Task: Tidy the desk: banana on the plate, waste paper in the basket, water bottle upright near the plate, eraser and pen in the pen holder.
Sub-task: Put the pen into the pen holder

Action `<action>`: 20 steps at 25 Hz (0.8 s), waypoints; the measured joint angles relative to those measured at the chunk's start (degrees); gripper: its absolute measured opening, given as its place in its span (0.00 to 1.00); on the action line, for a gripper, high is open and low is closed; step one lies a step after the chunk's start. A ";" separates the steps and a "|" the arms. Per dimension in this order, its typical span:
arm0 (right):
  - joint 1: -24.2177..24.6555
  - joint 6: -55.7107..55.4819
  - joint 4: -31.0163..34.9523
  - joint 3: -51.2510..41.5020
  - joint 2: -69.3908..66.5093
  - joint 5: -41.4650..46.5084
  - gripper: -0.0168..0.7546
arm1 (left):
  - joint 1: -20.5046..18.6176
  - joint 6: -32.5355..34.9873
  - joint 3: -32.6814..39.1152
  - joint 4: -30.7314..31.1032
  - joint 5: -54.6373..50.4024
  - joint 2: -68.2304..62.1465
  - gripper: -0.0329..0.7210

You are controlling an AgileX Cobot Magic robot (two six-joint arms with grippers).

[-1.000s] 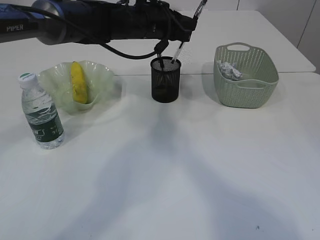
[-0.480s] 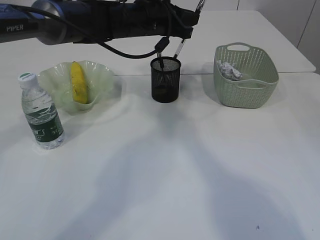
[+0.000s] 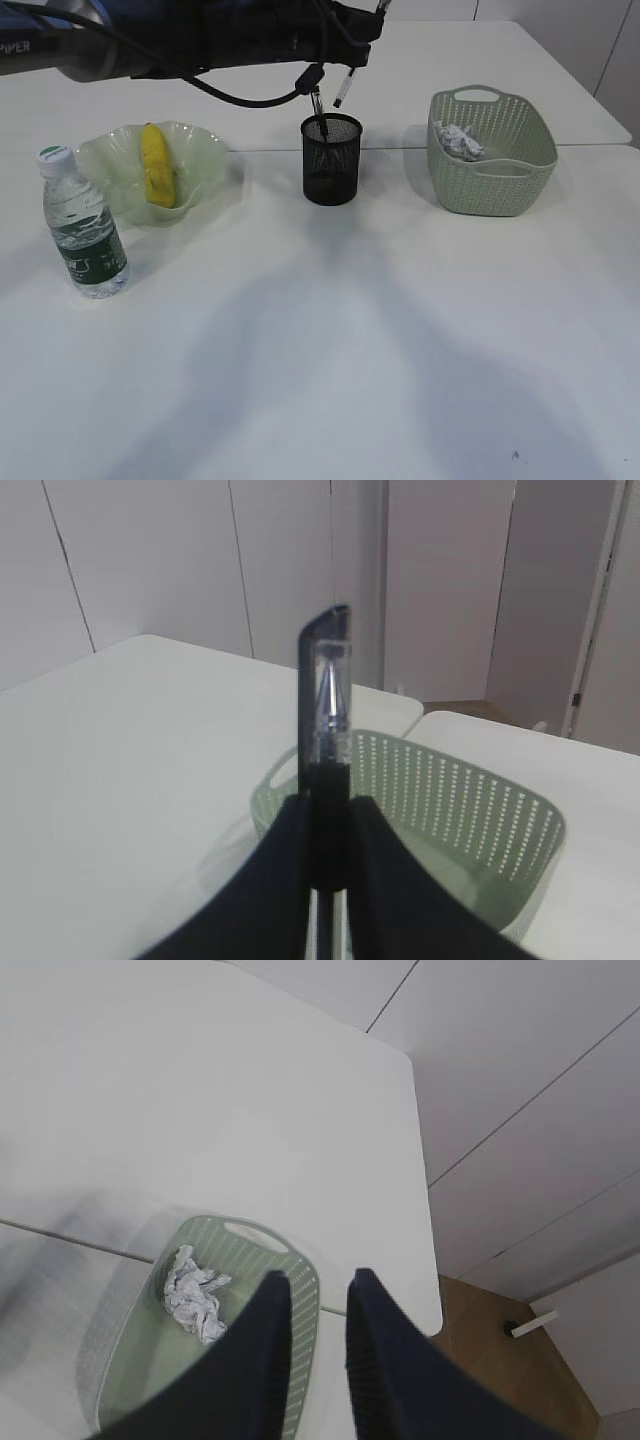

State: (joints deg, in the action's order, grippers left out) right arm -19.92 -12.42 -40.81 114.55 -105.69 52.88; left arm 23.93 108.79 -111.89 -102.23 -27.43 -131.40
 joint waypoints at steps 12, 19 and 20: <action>0.00 0.00 -0.13 0.00 0.00 -0.75 0.21 | -4.22 0.23 0.09 0.00 4.17 0.03 0.10; 0.00 0.00 -0.13 0.00 0.00 -0.77 0.21 | -5.71 1.15 0.09 -0.26 5.94 -0.92 0.10; 0.00 0.00 -0.13 0.00 0.00 -0.77 0.21 | -5.71 1.39 0.09 -0.26 5.94 -1.41 0.10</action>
State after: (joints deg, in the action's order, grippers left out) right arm -19.92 -12.42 -40.95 114.55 -105.69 52.11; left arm 18.22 110.18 -111.81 -102.49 -21.49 -132.81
